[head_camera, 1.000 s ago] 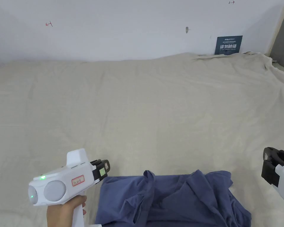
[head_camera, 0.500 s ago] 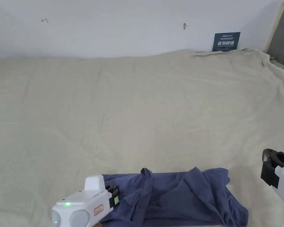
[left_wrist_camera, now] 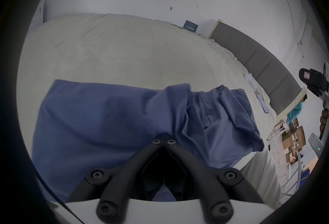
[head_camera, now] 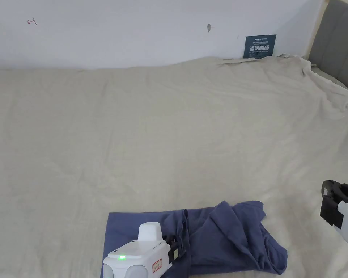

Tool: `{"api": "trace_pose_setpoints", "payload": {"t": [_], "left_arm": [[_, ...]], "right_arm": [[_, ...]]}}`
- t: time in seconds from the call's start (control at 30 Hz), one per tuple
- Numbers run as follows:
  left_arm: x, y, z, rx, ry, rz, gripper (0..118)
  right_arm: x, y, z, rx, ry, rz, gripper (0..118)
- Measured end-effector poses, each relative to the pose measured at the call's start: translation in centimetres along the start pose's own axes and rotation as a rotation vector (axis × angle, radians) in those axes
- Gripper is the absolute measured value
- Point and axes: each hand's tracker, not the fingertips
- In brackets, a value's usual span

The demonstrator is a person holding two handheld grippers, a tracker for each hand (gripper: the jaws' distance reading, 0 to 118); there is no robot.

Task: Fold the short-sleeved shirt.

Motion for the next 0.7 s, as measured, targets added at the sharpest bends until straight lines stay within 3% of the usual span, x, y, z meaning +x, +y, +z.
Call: {"api": "trace_pose_setpoints", "payload": {"t": [0.43, 0.7], "left_arm": [[1.3, 0.8, -0.4, -0.017, -0.026, -0.040, 0], [-0.5, 6.1, 5.1, -0.001, -0.044, -0.045, 0]], "right_arm": [[0.6, -0.5, 0.2, -0.005, -0.016, -0.012, 0], [-0.6, 0.2, 0.0, 0.009, 0.001, -0.002, 0]]}}
